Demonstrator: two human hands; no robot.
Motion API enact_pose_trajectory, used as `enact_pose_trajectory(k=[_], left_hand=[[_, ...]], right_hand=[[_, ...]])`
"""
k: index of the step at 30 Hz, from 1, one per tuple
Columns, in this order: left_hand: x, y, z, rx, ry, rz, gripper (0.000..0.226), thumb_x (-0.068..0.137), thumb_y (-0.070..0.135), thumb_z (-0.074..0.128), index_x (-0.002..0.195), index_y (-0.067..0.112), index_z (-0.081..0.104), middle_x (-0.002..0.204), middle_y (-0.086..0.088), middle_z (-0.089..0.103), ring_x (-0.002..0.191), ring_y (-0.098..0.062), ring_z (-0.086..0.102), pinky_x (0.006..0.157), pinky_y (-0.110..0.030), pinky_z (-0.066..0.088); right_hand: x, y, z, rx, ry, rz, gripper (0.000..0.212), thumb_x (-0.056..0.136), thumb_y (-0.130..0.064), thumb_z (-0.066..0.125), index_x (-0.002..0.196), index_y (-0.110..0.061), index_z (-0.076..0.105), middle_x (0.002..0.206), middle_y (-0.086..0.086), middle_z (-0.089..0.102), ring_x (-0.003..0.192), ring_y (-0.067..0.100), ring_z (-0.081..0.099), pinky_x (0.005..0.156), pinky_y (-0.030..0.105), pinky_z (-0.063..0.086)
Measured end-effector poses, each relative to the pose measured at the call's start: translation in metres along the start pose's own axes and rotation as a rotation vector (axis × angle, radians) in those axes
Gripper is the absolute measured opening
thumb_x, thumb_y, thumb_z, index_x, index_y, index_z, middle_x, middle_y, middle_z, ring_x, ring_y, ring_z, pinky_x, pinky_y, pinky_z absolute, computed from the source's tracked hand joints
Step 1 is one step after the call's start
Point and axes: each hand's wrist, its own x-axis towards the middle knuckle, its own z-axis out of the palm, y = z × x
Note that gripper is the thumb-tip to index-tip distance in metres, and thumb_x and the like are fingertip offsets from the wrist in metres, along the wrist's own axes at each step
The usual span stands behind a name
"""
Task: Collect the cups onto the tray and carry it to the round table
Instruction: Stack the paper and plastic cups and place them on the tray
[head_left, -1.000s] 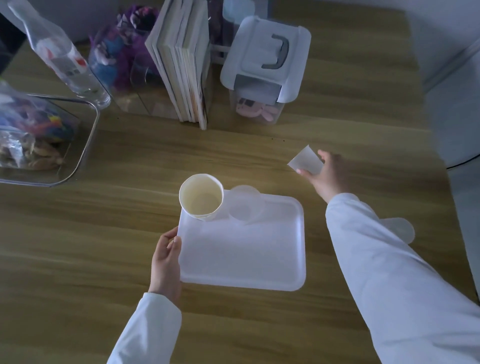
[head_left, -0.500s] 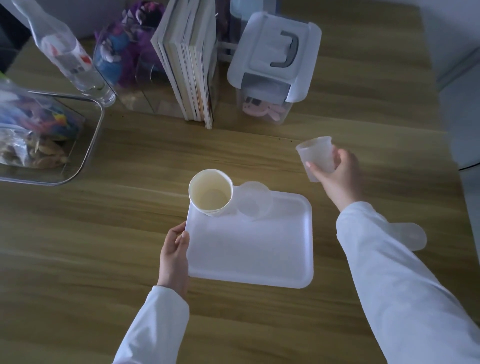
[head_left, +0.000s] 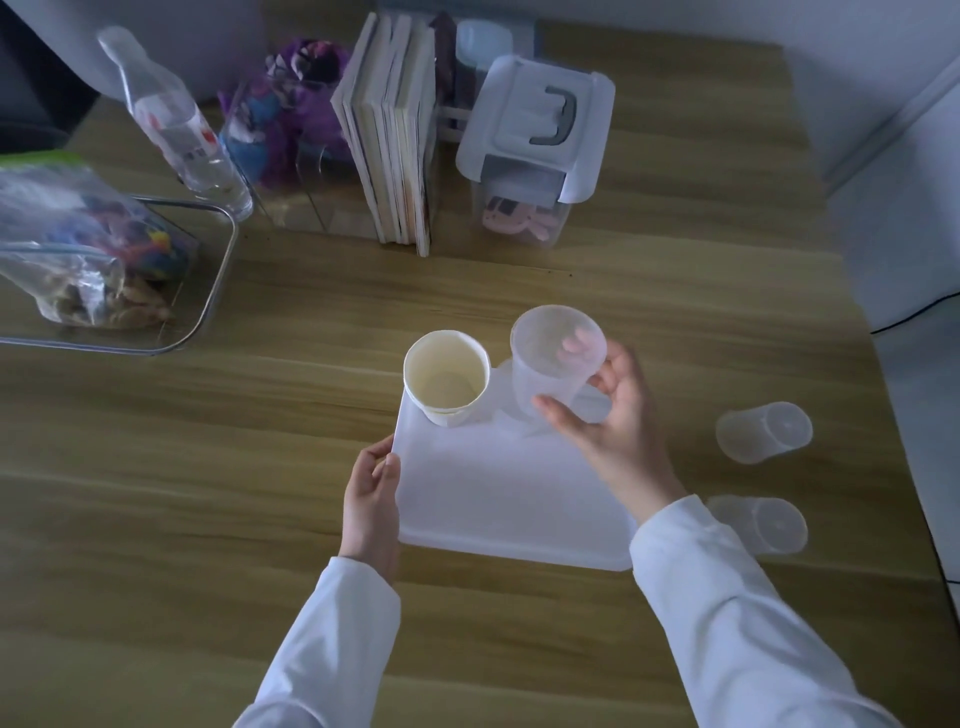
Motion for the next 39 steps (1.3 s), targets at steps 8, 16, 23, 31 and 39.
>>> enact_pose_trajectory(k=[8,16,23,31,39], left_hand=[[-0.022,-0.001,-0.015,-0.054,-0.008,-0.011,0.02,0.095,0.013,0.041,0.097,0.022,0.059,0.079,0.0,0.062,0.068,-0.017,0.055,0.063,-0.031,0.045],[-0.037,0.002,-0.025,-0.064,-0.034,0.013,0.023,0.095,0.013,0.04,0.091,0.026,0.058,0.077,0.004,0.062,0.06,-0.008,0.059,0.056,-0.023,0.048],[-0.04,0.001,-0.031,-0.061,-0.064,0.01,0.02,0.095,0.013,0.041,0.096,0.023,0.058,0.078,0.003,0.062,0.069,-0.015,0.056,0.056,-0.025,0.048],[-0.04,-0.006,-0.016,-0.003,-0.08,0.04,0.019,0.095,0.013,0.042,0.094,0.024,0.057,0.082,0.0,0.059,0.072,-0.017,0.053,0.062,-0.027,0.045],[-0.042,-0.019,0.02,-0.032,-0.031,0.04,0.016,0.095,0.015,0.042,0.101,0.021,0.056,0.079,0.003,0.06,0.068,-0.013,0.055,0.058,-0.024,0.045]], right_hand=[[-0.029,0.001,0.012,-0.136,0.028,-0.024,0.055,0.057,-0.049,0.066,0.105,-0.042,0.04,0.113,-0.011,0.048,0.11,0.017,0.048,0.093,0.021,0.038],[-0.049,0.004,0.014,-0.236,-0.005,-0.087,0.067,0.063,-0.052,0.065,0.121,-0.034,0.037,0.122,-0.027,0.035,0.121,0.013,0.036,0.106,0.041,0.034],[-0.071,0.004,0.003,-0.276,0.06,-0.026,0.088,0.059,-0.055,0.067,0.134,-0.023,0.036,0.129,-0.022,0.034,0.129,0.015,0.032,0.109,0.041,0.032],[-0.079,0.014,-0.081,-0.378,0.296,0.173,0.066,0.073,-0.028,0.071,0.131,-0.017,0.041,0.125,-0.004,0.042,0.122,0.022,0.043,0.105,0.035,0.037],[-0.018,0.058,-0.174,-0.963,0.125,0.357,0.069,0.074,-0.029,0.071,0.131,-0.01,0.039,0.133,0.019,0.045,0.125,0.035,0.037,0.102,0.044,0.033]])
